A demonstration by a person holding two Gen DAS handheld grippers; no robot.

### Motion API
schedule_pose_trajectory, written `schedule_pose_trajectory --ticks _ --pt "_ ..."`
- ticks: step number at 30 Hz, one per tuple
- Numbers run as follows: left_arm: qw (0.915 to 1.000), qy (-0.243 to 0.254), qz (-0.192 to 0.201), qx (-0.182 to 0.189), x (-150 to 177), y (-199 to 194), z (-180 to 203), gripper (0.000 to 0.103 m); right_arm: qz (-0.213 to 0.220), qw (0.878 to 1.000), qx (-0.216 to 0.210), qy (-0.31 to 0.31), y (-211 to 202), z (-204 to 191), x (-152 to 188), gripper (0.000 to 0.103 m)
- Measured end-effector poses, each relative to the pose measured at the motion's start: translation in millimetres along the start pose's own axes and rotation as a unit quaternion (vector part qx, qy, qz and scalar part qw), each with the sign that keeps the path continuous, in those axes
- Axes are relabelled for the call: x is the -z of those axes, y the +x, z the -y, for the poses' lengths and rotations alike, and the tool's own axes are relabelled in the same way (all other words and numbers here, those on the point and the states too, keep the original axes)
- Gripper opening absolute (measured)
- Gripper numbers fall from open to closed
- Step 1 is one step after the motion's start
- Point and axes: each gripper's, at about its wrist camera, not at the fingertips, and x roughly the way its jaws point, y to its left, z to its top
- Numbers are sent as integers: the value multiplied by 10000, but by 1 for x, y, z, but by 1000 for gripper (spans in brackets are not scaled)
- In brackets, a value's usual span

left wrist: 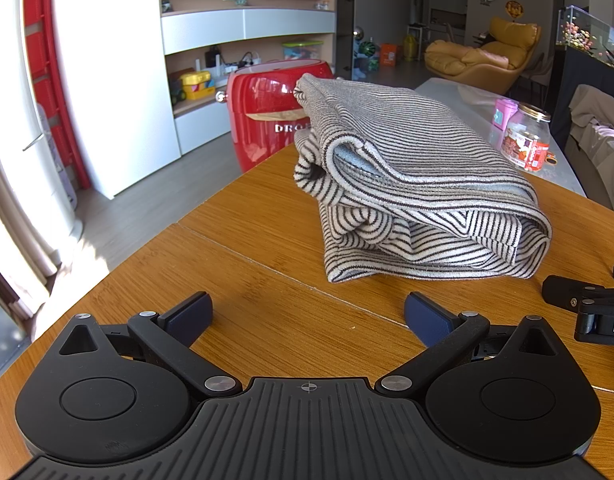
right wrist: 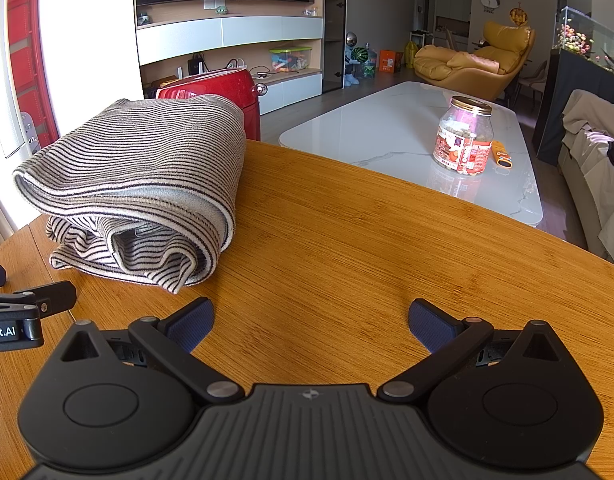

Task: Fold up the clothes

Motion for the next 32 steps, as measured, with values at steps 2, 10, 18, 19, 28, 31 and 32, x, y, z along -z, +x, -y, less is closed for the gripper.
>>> schedule_pose_trajectory --ticks 2,10,18,19,28,31,32 --pt "10000 3 -2 4 0 0 1 103 0 10000 0 0 0 0 0 103" --pt "10000 4 -3 8 0 1 1 103 1 10000 0 0 0 0 0 103" --pt "9999 73 -6 80 -1 0 2 103 0 10000 38 33 4 0 -4 103" --pt "9997 147 -12 190 0 0 1 103 0 10000 38 33 4 0 -5 103" --pt "9995 178 -95 255 -1 0 -3 103 0 9999 84 74 3 -3 -5 103" --pt "9994 190 -106 287 -1 0 -4 103 0 9998 153 134 3 -5 -5 103" --pt "9993 190 -111 307 -1 -1 -4 103 -1 9997 185 163 3 -6 -5 103"
